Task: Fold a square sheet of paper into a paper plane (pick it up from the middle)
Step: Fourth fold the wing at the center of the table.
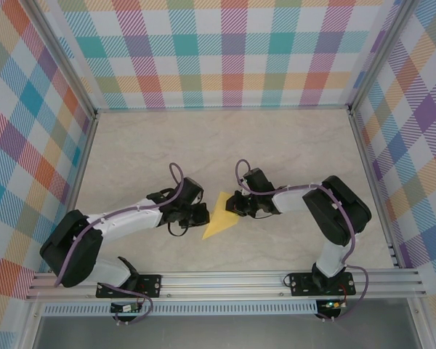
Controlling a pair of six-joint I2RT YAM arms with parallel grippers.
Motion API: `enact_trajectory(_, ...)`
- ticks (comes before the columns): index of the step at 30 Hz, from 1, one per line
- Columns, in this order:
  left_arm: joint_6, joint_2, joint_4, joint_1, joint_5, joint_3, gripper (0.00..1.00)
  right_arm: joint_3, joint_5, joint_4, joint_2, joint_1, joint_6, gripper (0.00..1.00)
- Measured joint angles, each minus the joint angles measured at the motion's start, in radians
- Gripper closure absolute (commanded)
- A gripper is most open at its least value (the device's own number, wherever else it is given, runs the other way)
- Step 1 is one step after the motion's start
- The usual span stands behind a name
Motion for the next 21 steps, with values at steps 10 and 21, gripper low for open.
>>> enact_trajectory(10,-0.296,0.104,0.392,0.0,0.09,-0.115,0.89,0.0,-0.012,0.004,0.006,-0.001,0.013,0.89)
enact_trajectory(21,-0.393,0.224,0.545,-0.005,0.102,-0.11,0.88,0.0,-0.016,0.006,0.007,-0.001,0.026,0.89)
